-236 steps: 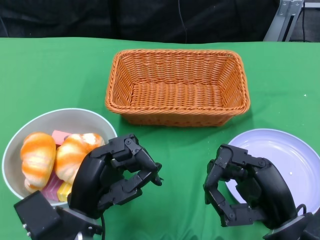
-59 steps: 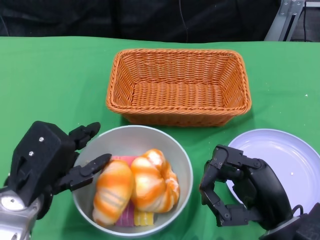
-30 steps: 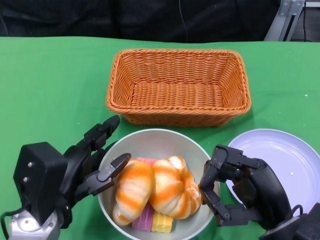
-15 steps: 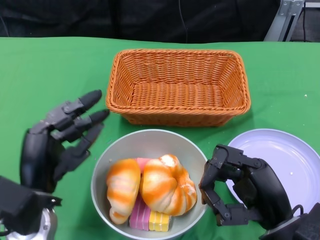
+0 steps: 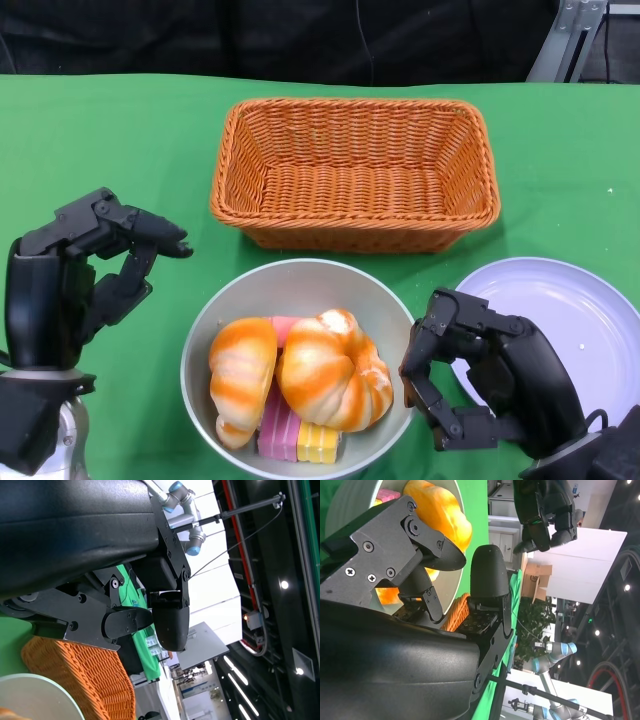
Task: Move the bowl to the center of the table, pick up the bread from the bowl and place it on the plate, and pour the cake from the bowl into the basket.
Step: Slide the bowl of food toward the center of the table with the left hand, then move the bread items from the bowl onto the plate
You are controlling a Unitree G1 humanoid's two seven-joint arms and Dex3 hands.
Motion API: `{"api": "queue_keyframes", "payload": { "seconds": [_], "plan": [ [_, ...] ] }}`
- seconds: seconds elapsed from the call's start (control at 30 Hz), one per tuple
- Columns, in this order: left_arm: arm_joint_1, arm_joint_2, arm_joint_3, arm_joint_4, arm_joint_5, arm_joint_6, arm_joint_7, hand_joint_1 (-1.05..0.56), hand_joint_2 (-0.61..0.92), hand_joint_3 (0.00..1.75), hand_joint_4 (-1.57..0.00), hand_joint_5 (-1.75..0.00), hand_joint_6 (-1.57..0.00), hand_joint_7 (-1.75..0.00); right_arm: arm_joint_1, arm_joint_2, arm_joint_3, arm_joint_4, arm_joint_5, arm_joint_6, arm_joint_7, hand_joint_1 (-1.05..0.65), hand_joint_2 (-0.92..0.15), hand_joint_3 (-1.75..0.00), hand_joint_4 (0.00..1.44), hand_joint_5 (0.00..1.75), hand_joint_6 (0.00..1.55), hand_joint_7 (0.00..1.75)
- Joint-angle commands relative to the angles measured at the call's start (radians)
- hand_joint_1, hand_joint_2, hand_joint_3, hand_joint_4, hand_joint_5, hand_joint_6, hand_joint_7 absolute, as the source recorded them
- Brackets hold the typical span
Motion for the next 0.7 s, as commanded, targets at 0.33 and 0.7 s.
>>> {"api": "queue_keyframes", "payload": {
  "seconds": [0.33,0.7],
  "plan": [
    [-0.031,0.014,0.010,0.067,0.051,-0.059,0.055,-0.03,0.80,0.65,-0.82,-1.47,-0.77,-1.40,-0.009,-0.040,-0.029,-0.087,-0.035,-0.006,-0.018,-0.17,-0.50,-0.99,0.74,1.51,0.71,1.23],
    [-0.043,0.020,0.009,0.096,0.079,-0.074,0.088,-0.07,0.88,0.46,-0.80,-1.48,-0.75,-1.42,-0.041,-0.102,0.002,-0.167,-0.221,-0.107,-0.043,-0.27,-0.79,-0.26,0.69,1.14,0.73,0.76]
  ]
}}
